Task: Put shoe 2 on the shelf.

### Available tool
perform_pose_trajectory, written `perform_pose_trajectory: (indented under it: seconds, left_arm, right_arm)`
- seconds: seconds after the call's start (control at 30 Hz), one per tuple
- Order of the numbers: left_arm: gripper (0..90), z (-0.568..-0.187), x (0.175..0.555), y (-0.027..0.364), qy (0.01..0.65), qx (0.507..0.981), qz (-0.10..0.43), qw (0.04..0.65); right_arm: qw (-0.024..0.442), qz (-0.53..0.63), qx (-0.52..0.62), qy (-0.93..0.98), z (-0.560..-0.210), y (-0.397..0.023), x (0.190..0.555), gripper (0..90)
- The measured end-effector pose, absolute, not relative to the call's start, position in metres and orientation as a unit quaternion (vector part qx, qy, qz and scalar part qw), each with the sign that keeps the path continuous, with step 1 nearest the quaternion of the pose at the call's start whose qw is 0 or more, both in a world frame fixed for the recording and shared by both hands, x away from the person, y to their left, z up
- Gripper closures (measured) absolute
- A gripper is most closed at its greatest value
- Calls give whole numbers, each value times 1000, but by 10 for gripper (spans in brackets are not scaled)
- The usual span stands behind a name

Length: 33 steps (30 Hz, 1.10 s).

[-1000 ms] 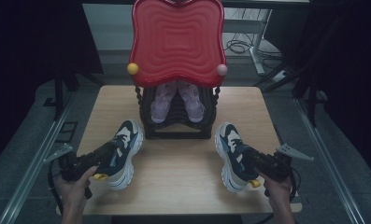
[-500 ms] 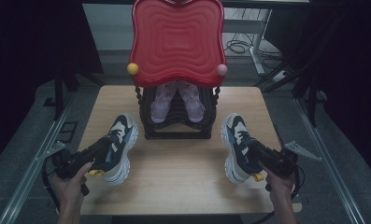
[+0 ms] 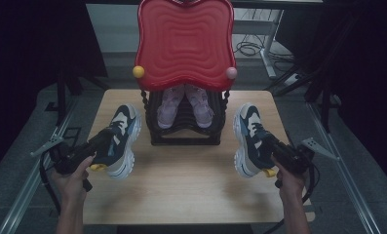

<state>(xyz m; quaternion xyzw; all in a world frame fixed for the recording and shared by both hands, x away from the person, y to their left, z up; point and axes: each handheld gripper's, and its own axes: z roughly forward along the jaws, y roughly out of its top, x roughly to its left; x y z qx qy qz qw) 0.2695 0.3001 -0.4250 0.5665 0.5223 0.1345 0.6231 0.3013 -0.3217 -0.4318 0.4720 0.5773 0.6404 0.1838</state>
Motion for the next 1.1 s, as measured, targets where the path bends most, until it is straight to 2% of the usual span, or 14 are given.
perform_pose_trajectory:
  seconds: [0.57, 1.1]
  left_arm:
    - [685, -402, 293, 304, 522, 560, 140, 627]
    - [685, -355, 313, 307, 508, 553, 175, 636]
  right_arm:
    - [205, 658, 460, 560, -392, -323, 321, 735]
    - [221, 667, 451, 550, -356, -321, 338, 734]
